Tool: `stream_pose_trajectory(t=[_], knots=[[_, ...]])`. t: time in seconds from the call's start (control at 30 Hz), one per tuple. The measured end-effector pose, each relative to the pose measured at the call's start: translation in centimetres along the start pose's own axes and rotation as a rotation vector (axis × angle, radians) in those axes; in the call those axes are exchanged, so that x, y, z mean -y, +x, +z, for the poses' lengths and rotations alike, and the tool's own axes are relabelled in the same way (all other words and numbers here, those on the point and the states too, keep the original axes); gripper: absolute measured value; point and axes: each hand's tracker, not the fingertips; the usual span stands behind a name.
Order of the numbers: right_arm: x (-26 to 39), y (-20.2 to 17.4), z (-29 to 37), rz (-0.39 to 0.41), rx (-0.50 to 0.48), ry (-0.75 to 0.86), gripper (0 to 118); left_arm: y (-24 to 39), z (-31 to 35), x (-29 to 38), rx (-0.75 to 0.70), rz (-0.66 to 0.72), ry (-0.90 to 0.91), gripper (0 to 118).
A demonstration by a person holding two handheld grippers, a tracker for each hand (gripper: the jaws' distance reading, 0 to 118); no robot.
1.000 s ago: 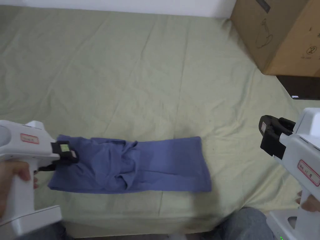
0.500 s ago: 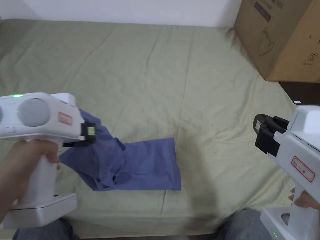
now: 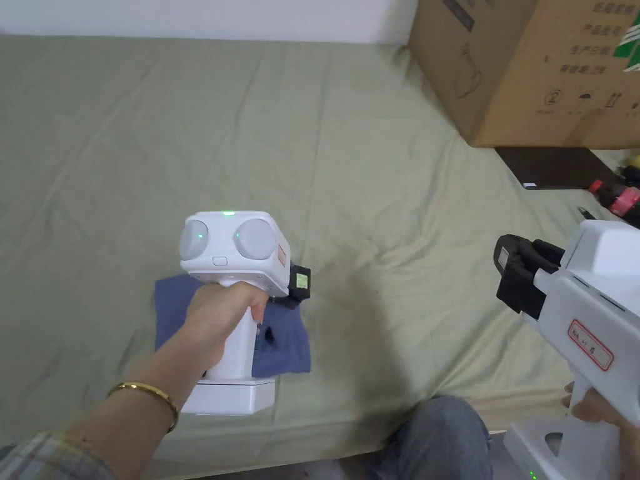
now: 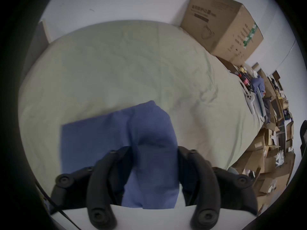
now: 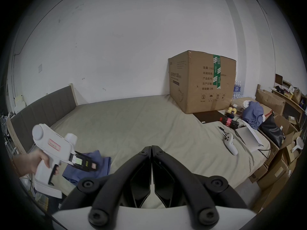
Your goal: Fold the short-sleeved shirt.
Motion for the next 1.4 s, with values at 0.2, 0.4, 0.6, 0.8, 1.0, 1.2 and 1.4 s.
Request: stream_pose_trajectory(t=[0.2,0.4,0.6,0.8,1.0,1.2,1.4], knots=[[0.3,2.0,0.6,-0.038,0.046,-0.003,0,0.3,0.3,-0.7,0.104,-0.02,0.004,67],[0.2,1.5,0.4,-0.039,0.039,-0.003,0,-2.8,6.1,-2.0,0.032,-0.028,0.323,32],[0.3,0.1,-0.4,-0.03,0.001,-0.01,0,-1.7,3.5,1.8,0.058,-0.012,0.308,0],[0.6,-0.4,-0.5,-0.005,-0.012,-0.031,0,1.7,-4.0,5.5,0.034,-0.086,0.167,0],[1.3,0.2,-0.4,-0.008,-0.001,-0.053,0,2.4,-7.4,6.5,0.045,-0.018,0.084,0],[1.0,-0.4,-0.8,0.013,-0.008,-0.066,0,0.8,-1.9,4.3,0.183,-0.02,0.199,0],[-1.2,-4.1,-2.2,0.053,-0.087,-0.003,0,-5.6,9.4,2.6,0.101,0.072,0.595,0]])
